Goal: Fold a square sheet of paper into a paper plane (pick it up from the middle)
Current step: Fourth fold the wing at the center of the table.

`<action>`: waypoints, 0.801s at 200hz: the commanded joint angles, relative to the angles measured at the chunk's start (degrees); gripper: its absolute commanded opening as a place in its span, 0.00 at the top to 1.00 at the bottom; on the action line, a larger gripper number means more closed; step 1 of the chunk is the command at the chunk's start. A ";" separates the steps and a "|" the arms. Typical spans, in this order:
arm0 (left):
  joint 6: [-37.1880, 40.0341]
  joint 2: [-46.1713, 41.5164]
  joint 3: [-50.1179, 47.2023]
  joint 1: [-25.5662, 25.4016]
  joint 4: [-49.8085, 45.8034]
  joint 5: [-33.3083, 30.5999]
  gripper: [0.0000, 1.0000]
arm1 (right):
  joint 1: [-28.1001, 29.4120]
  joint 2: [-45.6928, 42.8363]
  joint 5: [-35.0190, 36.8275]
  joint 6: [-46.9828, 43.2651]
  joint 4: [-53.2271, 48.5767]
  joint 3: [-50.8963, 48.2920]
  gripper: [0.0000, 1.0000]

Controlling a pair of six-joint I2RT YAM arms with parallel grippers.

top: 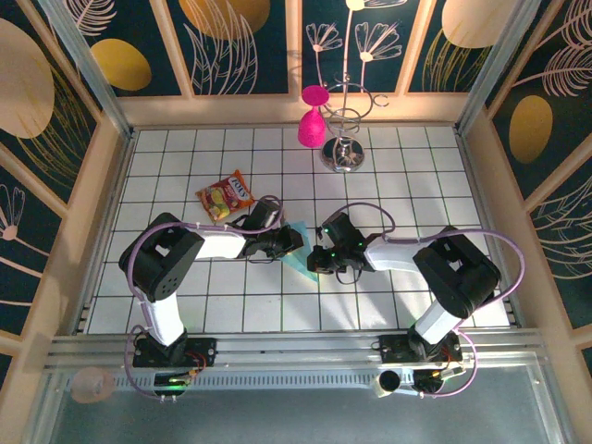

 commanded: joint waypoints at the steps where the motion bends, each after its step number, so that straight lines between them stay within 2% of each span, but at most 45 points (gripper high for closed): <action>1: 2.01 1.19 -0.19 0.28 -7.29 -4.09 0.79 | -0.29 1.68 1.67 -0.19 -3.83 -0.97 1.00; 40: 5.38 -3.26 1.63 0.27 -5.19 -2.53 0.80 | -0.60 2.30 2.49 -0.75 -6.41 -1.24 1.00; 83: 5.89 -8.84 -2.14 -0.74 -0.20 -0.58 0.88 | -0.80 2.77 2.01 -0.26 -6.83 -1.06 1.00; 123: 6.16 -5.77 -1.47 -3.12 -1.36 -0.62 0.93 | -0.84 3.21 1.87 -0.24 -7.45 -0.90 1.00; 160: 6.54 -2.77 -0.60 -3.53 -1.41 0.62 0.93 | -0.76 3.54 1.86 -0.04 -7.62 -0.93 1.00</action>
